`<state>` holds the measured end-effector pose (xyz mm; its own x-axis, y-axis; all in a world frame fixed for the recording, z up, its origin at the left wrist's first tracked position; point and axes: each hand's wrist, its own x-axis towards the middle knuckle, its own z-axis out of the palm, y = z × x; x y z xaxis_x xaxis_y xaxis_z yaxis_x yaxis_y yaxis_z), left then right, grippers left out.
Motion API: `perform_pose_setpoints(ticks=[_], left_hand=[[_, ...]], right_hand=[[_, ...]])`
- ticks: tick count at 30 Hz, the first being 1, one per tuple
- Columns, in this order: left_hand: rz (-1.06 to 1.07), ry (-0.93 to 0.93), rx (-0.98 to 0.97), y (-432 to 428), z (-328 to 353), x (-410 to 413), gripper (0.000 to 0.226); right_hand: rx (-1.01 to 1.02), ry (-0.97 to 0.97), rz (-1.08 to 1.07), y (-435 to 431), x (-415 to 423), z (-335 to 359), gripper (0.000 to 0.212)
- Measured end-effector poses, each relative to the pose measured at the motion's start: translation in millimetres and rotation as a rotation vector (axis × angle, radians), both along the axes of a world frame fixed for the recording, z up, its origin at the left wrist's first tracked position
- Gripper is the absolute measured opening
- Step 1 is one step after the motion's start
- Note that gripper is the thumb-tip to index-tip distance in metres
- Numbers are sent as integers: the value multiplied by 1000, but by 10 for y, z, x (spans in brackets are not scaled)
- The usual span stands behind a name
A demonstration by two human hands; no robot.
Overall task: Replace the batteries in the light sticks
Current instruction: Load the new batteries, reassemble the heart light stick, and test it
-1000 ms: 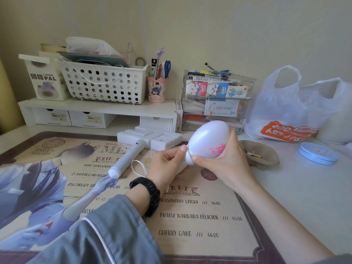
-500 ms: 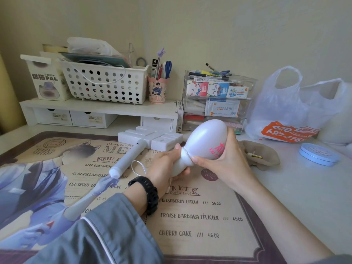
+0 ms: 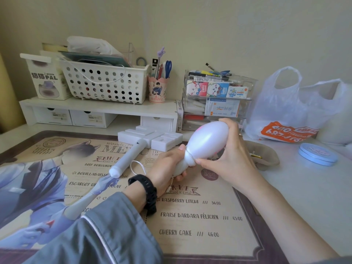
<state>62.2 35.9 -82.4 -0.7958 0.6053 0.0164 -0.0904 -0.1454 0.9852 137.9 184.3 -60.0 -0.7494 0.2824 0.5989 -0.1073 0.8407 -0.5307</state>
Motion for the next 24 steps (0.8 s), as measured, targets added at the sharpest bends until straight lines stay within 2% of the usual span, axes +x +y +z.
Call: perform_pose_setpoints(ticks=[7,20,24], left_hand=[[41,68,-45,21,-54,-15,42],[113,68,-37,21,-19,40,42],[107,16,-31,9,-9,36,42]], right_hand=[[1,-12,-65,-29,-20,-25,100],[-3,55,-128,-103,-73,-96,99],[-117,38,-8,-116,-82,-42,102]])
